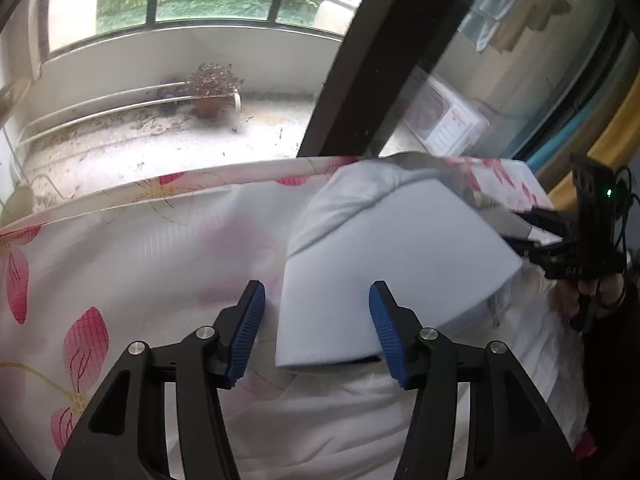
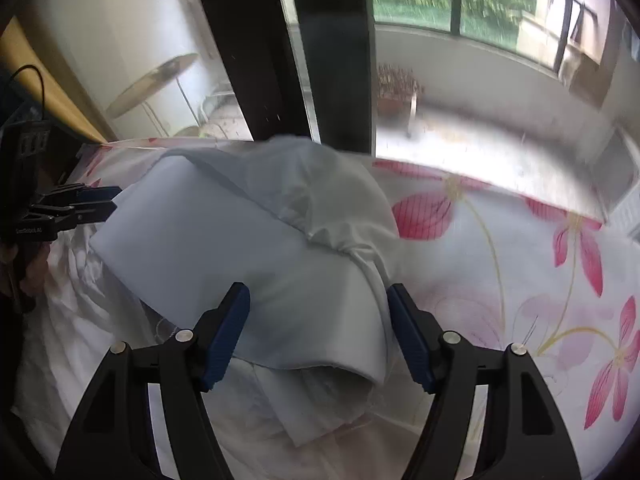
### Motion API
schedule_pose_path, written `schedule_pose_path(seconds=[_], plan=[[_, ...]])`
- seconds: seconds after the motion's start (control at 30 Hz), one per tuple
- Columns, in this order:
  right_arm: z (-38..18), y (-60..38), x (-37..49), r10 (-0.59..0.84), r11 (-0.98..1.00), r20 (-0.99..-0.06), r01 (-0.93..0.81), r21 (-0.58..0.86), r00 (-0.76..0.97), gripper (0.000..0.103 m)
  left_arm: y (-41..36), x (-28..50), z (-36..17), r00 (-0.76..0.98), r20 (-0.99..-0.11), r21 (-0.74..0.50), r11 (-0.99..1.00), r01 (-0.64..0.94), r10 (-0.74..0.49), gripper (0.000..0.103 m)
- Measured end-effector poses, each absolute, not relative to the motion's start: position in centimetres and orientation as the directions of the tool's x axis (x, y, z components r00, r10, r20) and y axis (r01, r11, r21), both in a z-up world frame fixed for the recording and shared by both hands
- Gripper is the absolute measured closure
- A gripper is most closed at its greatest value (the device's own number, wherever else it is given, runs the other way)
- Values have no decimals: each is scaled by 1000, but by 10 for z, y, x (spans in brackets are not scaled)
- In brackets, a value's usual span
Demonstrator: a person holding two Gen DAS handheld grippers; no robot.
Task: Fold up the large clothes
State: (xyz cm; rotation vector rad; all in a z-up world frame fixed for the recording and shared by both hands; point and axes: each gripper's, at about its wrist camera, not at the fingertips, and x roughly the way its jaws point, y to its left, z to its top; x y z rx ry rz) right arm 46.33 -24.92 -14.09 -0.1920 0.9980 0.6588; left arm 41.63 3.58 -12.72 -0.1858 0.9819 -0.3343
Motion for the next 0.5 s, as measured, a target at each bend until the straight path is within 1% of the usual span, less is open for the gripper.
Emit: schedule_pose_path(seconds=[0.03, 0.07, 0.1, 0.13, 0.17, 0.23, 0.3, 0.4, 0.5], plan=[[-142, -248, 461, 422, 787, -824, -604, 126, 379, 38, 32, 415, -128, 516, -782, -280, 937, 210, -349, 45], [-144, -248, 457, 425, 781, -819, -613, 118, 384, 57, 29, 414, -128, 518, -783, -269, 938, 217, -344, 44], [-144, -247, 455, 437, 772, -814, -624, 121, 383, 66, 27, 412, -128, 520, -784, -259, 940, 221, -339, 44], [-143, -247, 452, 441, 769, -811, -628, 120, 385, 78, 24, 412, -128, 519, -787, -251, 941, 225, -334, 43], [-141, -247, 450, 426, 775, -806, -626, 90, 410, 85, 22, 413, -128, 513, -792, -242, 941, 235, -332, 42], [-136, -248, 446, 388, 785, -791, -620, 14, 473, 90, 20, 416, -127, 498, -803, -225, 940, 255, -327, 42], [-127, -252, 439, 367, 784, -756, -617, -62, 542, 91, 21, 416, -125, 484, -813, -211, 938, 277, -325, 42], [-117, -250, 428, 311, 751, -686, -612, -247, 658, 91, 16, 419, -124, 474, -816, -198, 930, 311, -332, 42], [-125, -246, 411, 275, 694, -627, -601, -395, 729, 91, 14, 418, -126, 486, -812, -181, 931, 318, -324, 42]])
